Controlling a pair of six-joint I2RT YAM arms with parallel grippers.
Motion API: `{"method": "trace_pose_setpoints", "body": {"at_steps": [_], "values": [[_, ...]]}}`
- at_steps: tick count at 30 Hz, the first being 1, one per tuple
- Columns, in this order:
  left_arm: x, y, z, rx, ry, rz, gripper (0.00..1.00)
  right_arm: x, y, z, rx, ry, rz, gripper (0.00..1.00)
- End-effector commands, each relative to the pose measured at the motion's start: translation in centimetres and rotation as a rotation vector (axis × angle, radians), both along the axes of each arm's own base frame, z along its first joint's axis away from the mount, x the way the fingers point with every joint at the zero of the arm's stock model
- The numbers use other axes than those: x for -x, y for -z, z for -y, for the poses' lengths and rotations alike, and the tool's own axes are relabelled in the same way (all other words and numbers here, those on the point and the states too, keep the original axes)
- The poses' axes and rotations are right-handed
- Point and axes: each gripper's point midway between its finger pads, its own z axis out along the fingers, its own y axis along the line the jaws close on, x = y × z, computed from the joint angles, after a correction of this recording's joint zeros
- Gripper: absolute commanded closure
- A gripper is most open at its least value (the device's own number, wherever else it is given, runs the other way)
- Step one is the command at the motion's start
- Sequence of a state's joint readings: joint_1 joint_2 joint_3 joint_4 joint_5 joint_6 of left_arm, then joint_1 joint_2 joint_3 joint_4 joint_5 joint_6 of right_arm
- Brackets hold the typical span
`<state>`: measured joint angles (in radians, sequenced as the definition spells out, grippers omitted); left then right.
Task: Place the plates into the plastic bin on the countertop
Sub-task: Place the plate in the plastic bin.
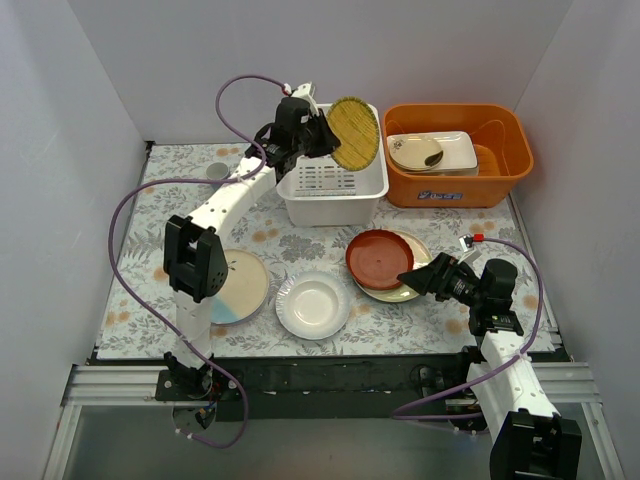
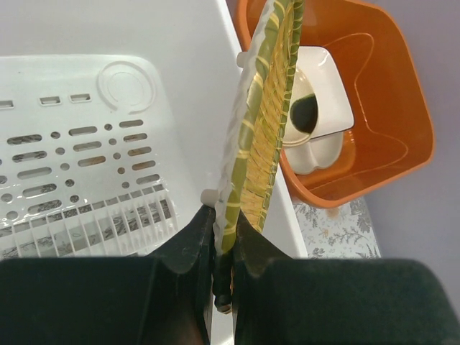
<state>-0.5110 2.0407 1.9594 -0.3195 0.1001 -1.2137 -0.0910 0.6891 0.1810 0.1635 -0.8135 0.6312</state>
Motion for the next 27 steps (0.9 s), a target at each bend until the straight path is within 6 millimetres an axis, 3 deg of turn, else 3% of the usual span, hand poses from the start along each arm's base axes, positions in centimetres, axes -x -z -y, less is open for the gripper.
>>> {"method": "trace_pose_setpoints", "body": {"at_steps": [1,27], "values": [[-1.3,-4.2,-1.6,0.003,-0.069,0.103,1.0,-0.1,-0.3,0.0,0.015,-0.012,0.03,0.02],[-3.5,3.1,-1.2,-0.079,-0.019,-0.025,1.0,0.2,0.6,0.0,0.039,-0.032,0.014,0.02]]}}
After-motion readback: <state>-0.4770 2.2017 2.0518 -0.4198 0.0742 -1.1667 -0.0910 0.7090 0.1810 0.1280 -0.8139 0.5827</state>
